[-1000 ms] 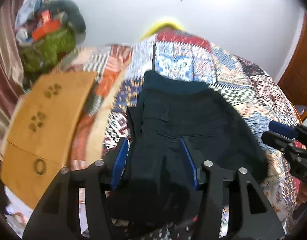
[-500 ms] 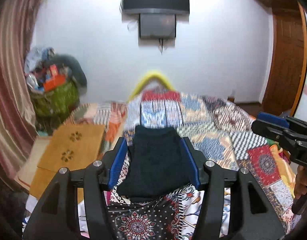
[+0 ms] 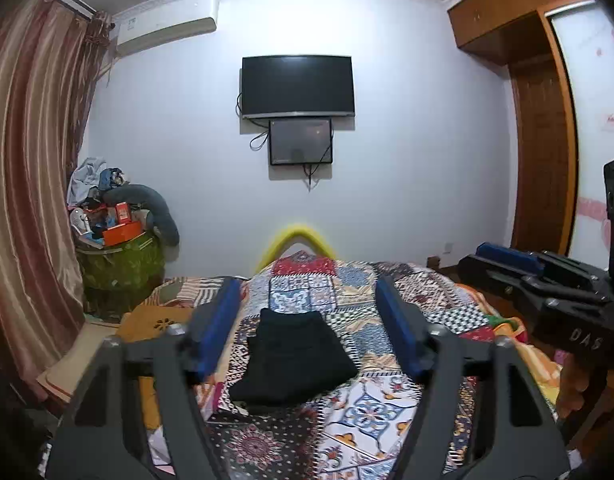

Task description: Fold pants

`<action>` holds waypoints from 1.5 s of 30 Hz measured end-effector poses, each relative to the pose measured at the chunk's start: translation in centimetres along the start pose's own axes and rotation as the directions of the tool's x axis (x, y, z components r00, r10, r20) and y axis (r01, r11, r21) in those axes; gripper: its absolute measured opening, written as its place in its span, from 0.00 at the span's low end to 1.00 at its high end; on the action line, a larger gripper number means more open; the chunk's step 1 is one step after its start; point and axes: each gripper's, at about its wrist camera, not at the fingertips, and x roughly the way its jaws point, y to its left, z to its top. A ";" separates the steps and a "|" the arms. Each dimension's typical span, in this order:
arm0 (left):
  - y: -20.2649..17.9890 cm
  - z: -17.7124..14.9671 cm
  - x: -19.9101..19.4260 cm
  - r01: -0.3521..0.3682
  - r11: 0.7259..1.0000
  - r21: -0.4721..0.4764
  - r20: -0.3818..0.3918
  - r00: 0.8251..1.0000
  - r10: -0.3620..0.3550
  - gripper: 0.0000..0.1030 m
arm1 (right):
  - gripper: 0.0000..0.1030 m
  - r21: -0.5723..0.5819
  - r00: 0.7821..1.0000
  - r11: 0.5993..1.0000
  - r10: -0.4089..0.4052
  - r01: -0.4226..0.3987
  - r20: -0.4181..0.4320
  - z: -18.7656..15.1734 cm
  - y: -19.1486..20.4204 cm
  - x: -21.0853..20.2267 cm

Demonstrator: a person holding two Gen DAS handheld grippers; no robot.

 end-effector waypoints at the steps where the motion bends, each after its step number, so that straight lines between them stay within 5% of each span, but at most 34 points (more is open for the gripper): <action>1: -0.1 -0.2 -0.5 0.005 1.000 -0.002 0.007 1.000 -0.005 0.75 | 0.41 -0.002 1.000 1.000 -0.006 0.006 0.003 -0.2 0.4 -0.4; 4: -0.1 -0.7 -1.6 0.006 1.000 -0.009 0.026 1.000 -0.006 0.89 | 0.64 0.005 1.000 1.000 -0.017 0.017 0.010 -0.7 0.7 -0.8; 6: 0.2 -1.1 -2.0 0.004 1.000 -0.025 0.035 0.999 -0.003 0.96 | 0.69 0.004 0.999 0.999 -0.033 0.033 0.017 -0.9 0.9 -0.9; 13: 0.4 -1.7 -2.8 -0.024 0.999 -0.028 0.038 0.999 0.025 0.99 | 0.98 0.020 0.997 0.997 -0.074 0.074 0.025 -1.3 0.9 -1.3; 45: 1.0 -2.9 -2.3 -0.015 0.998 -0.057 0.013 1.000 0.015 1.00 | 0.99 0.018 0.996 0.996 -0.087 0.087 0.026 -1.6 0.9 -2.6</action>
